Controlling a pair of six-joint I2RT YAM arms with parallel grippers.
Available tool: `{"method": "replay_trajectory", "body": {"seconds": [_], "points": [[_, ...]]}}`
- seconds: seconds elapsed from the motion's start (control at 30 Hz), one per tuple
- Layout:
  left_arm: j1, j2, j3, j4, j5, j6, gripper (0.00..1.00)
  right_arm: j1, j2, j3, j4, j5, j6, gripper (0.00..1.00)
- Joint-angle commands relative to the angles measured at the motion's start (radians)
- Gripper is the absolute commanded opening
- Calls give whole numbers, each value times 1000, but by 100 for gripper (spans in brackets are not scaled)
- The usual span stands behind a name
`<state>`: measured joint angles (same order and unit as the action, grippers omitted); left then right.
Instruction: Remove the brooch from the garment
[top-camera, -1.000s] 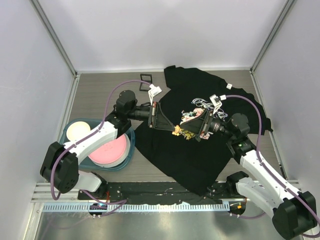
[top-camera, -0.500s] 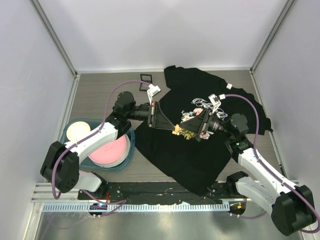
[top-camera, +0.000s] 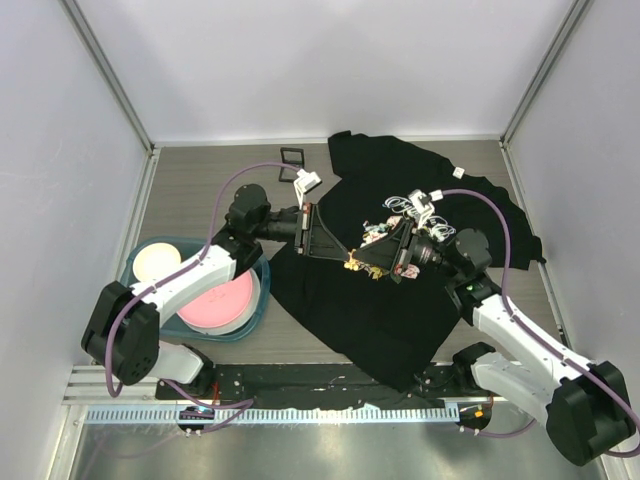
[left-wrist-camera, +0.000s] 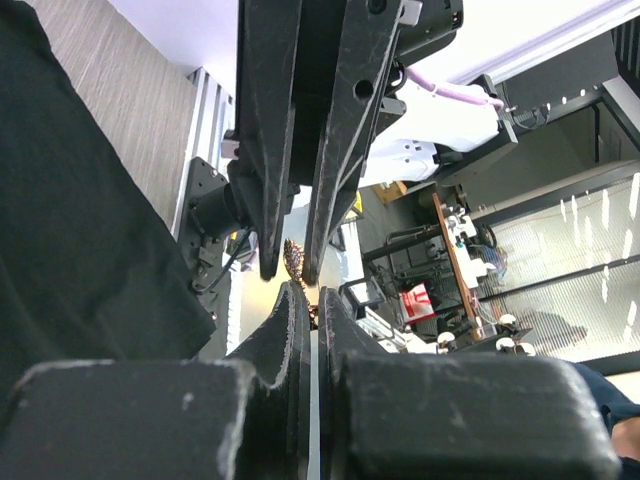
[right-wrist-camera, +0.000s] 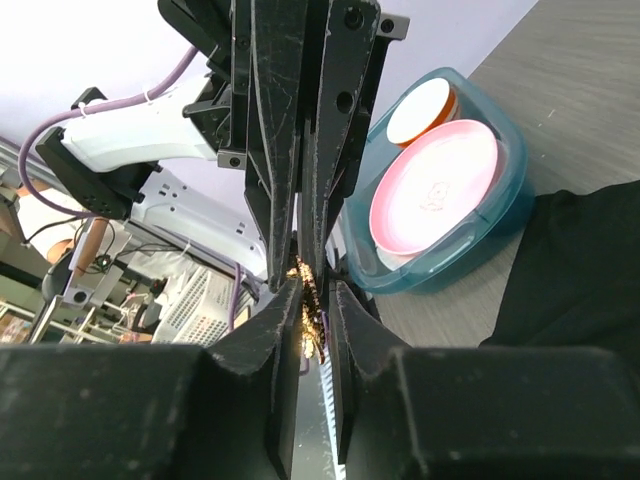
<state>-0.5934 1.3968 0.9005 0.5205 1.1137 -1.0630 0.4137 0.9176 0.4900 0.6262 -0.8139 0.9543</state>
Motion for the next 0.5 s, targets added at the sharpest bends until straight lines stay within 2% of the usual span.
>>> {"method": "replay_trajectory", "body": {"seconds": [0.0,0.1,0.13,0.17,0.27,0.3,0.4,0.43,0.47], "points": [[-8,-1,6,84,-23,-12,0,30,17,-8,44,-21,3,23],[-8,-1,6,84,-25,-14,0,40,30,-16,104,-31,41,21],[-8,-2,6,85,-26,-14,0,43,32,-22,140,-39,47,15],[-8,-1,6,88,-23,-20,0,45,32,-22,144,-36,47,13],[-8,-4,2,87,-17,-22,0,43,6,-4,34,2,-23,7],[-8,-8,0,85,-17,-20,0,43,1,-2,9,13,-31,2],[-8,-12,-2,70,-21,-20,0,43,0,-2,-20,32,-55,1],[-8,-12,-2,61,-25,-22,3,43,-3,-11,-14,35,-55,1],[-8,-13,0,58,-31,-31,14,43,-3,-14,-11,44,-49,1]]}}
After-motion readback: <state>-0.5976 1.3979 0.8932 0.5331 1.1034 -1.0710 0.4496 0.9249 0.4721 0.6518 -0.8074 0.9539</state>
